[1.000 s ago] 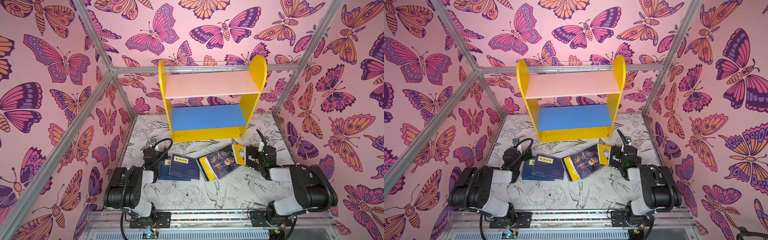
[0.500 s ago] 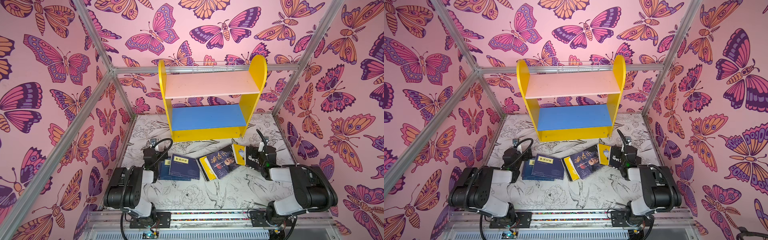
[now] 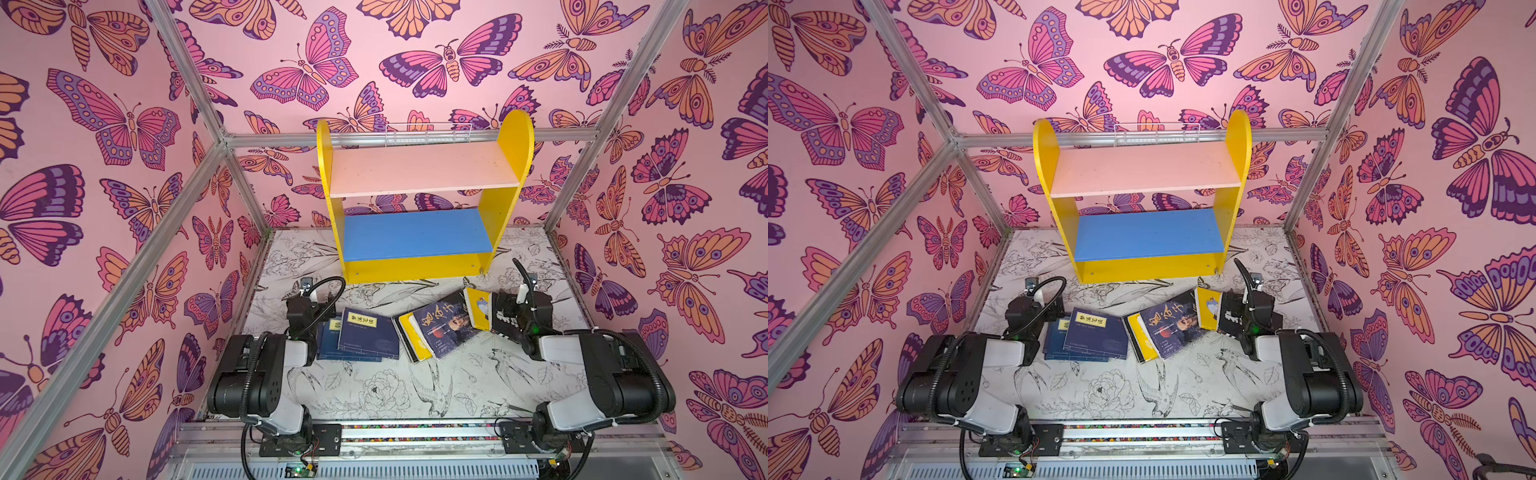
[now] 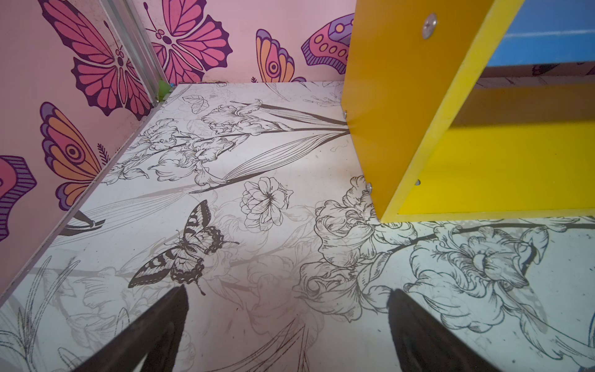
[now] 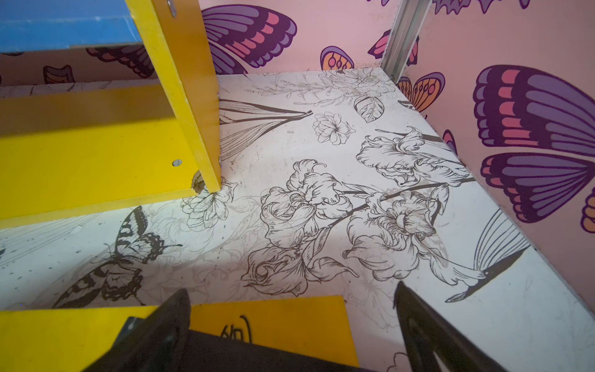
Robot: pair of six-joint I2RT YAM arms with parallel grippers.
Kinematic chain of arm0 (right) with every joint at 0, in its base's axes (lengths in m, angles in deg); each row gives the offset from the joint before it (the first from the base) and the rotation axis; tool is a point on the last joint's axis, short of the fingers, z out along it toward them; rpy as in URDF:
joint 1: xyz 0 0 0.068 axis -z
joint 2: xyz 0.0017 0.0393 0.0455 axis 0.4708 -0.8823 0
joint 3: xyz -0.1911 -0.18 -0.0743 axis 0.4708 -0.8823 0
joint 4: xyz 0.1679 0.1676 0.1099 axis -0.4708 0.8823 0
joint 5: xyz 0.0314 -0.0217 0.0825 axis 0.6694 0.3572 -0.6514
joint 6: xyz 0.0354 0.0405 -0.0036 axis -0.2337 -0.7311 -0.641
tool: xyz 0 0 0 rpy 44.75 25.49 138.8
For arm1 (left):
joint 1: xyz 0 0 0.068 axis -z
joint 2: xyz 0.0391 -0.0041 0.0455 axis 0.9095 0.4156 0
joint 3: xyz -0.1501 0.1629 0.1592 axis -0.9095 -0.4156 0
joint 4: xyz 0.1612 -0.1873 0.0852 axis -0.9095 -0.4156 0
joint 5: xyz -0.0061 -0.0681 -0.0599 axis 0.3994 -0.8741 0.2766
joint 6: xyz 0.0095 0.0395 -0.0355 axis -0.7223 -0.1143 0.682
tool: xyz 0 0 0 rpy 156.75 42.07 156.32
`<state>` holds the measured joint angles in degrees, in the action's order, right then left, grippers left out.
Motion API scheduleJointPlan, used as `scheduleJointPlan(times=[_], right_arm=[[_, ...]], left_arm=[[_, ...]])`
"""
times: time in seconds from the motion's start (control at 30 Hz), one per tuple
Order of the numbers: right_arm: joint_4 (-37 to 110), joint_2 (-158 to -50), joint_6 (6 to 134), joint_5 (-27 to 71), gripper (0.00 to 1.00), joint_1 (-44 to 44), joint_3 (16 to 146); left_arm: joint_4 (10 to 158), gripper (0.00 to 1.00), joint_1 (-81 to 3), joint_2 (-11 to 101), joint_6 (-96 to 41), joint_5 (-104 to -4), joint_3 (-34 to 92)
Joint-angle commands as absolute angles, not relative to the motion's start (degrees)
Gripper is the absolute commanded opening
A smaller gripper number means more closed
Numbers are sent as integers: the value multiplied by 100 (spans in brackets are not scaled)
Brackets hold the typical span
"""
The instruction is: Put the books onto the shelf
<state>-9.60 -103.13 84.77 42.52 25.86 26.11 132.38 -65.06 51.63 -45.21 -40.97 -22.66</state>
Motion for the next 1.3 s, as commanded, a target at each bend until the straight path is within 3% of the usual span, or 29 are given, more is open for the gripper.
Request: scheduleJointPlan(times=[0.0,0.67,0.77,0.83,0.9,1.03,1.13,1.27], right_arm=[[-902,-10266,8434,4168,99,2616,2732],[-862,-10300,8413,3101,100,3004,2784],[-860,-10301,8408,3104,91,3003,2784],[-876,-10292,8410,3102,82,3002,2777],[-892,-10292,8413,3112,77,3003,2767],[-924,-10265,8413,3218,71,2978,2749],[-436,-9873,8166,4034,69,2918,2872],[1226,-8981,7522,5295,60,2810,3418]], left_arm=[[13284,98,-6526,5177,-4577,-4215,-2217],[13245,98,-6560,5176,-4497,-4162,-2200],[13253,98,-6550,5142,-4523,-4108,-2189],[12489,98,-6501,4676,-4430,-3628,-1943],[10779,98,-6494,4167,-4033,-2821,-1266],[10154,98,-6131,3229,-3513,-1168,-1171],[10049,98,-5469,2681,-3080,98,-1497],[8636,98,-4449,2176,-2172,533,-1346]])
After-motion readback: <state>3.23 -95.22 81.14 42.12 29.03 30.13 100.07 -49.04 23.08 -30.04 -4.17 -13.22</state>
